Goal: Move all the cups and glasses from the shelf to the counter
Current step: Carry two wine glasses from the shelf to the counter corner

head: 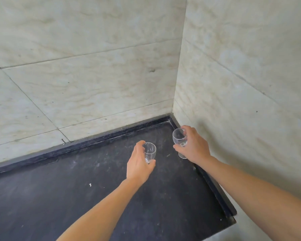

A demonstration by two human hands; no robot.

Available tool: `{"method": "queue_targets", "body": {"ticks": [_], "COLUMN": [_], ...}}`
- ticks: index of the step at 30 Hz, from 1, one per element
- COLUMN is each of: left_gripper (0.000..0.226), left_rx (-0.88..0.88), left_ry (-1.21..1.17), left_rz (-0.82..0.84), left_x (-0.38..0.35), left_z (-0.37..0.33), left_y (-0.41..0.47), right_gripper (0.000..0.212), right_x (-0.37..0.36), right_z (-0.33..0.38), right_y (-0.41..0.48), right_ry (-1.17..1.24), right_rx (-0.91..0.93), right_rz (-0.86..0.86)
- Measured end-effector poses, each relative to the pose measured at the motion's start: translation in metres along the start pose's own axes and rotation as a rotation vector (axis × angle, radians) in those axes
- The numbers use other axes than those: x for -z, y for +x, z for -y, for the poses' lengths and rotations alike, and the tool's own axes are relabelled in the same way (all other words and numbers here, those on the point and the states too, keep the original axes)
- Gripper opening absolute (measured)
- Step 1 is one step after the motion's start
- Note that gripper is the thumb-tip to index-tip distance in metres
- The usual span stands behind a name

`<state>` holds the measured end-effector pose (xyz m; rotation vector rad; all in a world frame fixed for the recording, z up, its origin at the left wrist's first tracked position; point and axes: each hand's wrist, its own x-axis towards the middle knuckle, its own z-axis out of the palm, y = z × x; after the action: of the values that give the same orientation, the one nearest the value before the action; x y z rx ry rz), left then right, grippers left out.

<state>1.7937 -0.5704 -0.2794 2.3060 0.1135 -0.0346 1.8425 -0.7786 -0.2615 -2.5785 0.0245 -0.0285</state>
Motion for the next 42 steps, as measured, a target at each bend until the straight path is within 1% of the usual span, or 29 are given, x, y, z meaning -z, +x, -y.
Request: {"method": "queue_targets", "body": {"ticks": [4,9,15,24,28,30,31,33,35,39,42], "left_gripper": [0.057,0.063,0.062,0.063,0.083,0.085,0.080,0.062,0.047,0.031,0.024], "left_rx": [0.008,0.003,-0.027,-0.175,-0.155,-0.138,-0.136,-0.139,-0.155,-0.192,-0.195], "left_ry": [-0.058,-0.090,-0.102,-0.060,0.037,0.104,0.153,0.278,0.398,0.555,0.640], "left_rz": [0.023,0.049,0.062,0.061,0.081,0.078,0.073,0.068,0.062,-0.037,-0.153], "left_x": [-0.025,-0.058,-0.083,-0.099,-0.093,-0.080,-0.072,-0.051,-0.027,0.027,0.070], "left_z": [0.020,0.041,0.050,0.056,0.055,0.054,0.054,0.052,0.049,0.041,0.044], "left_y": [0.072,0.146,0.211,0.248,0.243,0.237,0.232,0.221,0.205,0.166,0.129], "right_gripper": [0.066,0.072,0.079,0.079,0.090,0.088,0.082,0.065,0.050,0.029,0.022], "right_x": [-0.036,-0.080,-0.111,-0.125,-0.118,-0.106,-0.098,-0.083,-0.070,-0.060,-0.067], "right_z": [-0.009,-0.025,-0.036,-0.042,-0.039,-0.032,-0.027,-0.015,0.002,0.048,0.086], "right_y": [0.061,0.122,0.175,0.202,0.197,0.192,0.190,0.185,0.179,0.161,0.144], "right_ry": [-0.034,-0.019,0.006,-0.009,-0.090,-0.165,-0.227,-0.350,-0.409,-0.459,-0.468], "right_rx": [-0.007,-0.048,-0.049,-0.037,-0.021,0.002,0.038,0.152,0.270,0.559,0.762], "right_rz": [-0.015,0.014,0.019,-0.003,0.058,0.041,0.016,-0.030,-0.040,-0.022,-0.041]}}
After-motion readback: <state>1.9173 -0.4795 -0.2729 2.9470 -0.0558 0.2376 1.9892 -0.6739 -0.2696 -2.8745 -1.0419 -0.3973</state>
